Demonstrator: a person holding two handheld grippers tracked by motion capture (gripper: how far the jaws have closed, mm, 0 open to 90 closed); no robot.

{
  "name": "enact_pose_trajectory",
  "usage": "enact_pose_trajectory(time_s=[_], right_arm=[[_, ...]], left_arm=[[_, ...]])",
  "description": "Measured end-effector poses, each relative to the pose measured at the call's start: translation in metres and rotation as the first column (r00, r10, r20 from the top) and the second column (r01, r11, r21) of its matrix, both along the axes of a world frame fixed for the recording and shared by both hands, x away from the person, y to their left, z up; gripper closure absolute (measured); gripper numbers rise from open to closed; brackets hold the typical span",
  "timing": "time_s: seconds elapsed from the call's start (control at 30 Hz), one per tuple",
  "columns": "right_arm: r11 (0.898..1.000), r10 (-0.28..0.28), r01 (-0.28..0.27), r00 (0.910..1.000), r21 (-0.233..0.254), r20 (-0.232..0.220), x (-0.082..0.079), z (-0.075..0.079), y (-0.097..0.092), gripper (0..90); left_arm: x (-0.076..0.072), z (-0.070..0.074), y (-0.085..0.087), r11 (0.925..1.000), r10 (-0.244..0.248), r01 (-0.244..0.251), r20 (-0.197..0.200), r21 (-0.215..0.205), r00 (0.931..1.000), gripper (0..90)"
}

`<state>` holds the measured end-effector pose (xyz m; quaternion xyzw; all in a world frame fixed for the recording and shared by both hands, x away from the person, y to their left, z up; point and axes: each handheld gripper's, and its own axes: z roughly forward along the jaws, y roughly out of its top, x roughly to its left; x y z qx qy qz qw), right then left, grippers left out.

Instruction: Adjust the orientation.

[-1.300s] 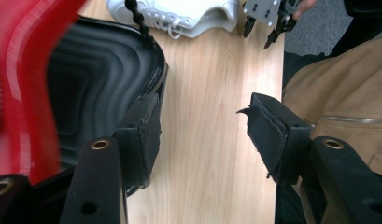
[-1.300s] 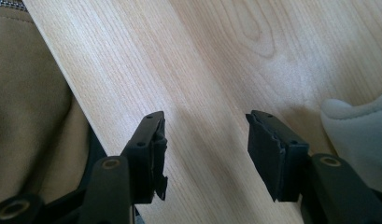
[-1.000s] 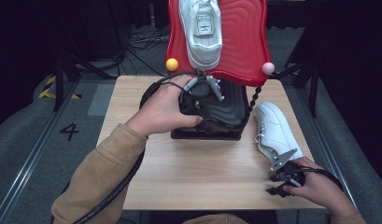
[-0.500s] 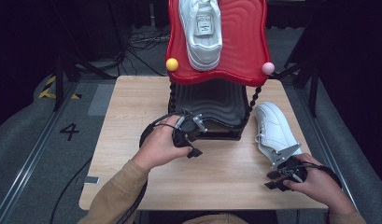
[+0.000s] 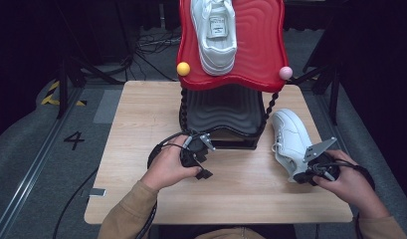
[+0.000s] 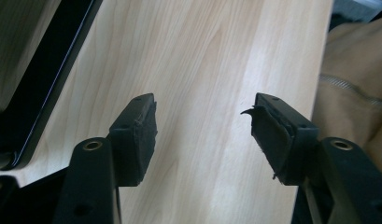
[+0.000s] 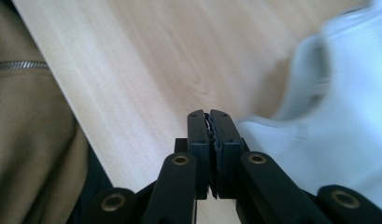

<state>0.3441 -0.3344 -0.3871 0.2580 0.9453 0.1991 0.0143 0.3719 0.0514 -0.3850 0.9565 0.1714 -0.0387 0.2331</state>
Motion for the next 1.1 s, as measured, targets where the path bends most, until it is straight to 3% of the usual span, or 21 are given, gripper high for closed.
enact_pose_trajectory(time_s=[0.23, 0.37, 0.53, 0.73, 1.1], right_arm=[[0.998, -0.052, 0.053, 0.9979, -0.026, 0.038, 0.02, 0.018, -0.013, 89.1], [0.995, -0.091, 0.093, 0.9944, -0.034, 0.053, 0.032, 0.019, -0.019, 89.1], [0.985, -0.137, 0.145, 0.9866, -0.094, 0.089, 0.051, 0.015, -0.028, 89.2], [0.982, -0.139, 0.15, 0.9858, -0.119, 0.095, 0.066, 0.01, -0.036, 89.3], [0.983, -0.124, 0.134, 0.9888, -0.126, 0.084, 0.069, 0.005, -0.037, 89.0]], left_arm=[[-0.003, -0.004, -0.001, 0.9996, -0.014, 0.014, -0.006, 0.025, 0.9999, 39.8], [-0.003, -0.005, -0.001, 0.9993, -0.018, 0.018, -0.007, 0.032, 0.9998, 39.3], [-0.003, -0.007, -0.002, 0.9991, -0.012, 0.011, 0.01, 0.041, 0.9999, 37.0], [-0.004, -0.007, -0.003, 0.9988, -0.016, 0.016, 0.008, 0.045, 0.9998, 36.9], [-0.006, -0.006, -0.005, 0.9986, -0.025, 0.024, 0.012, 0.048, 0.9996, 36.9]])
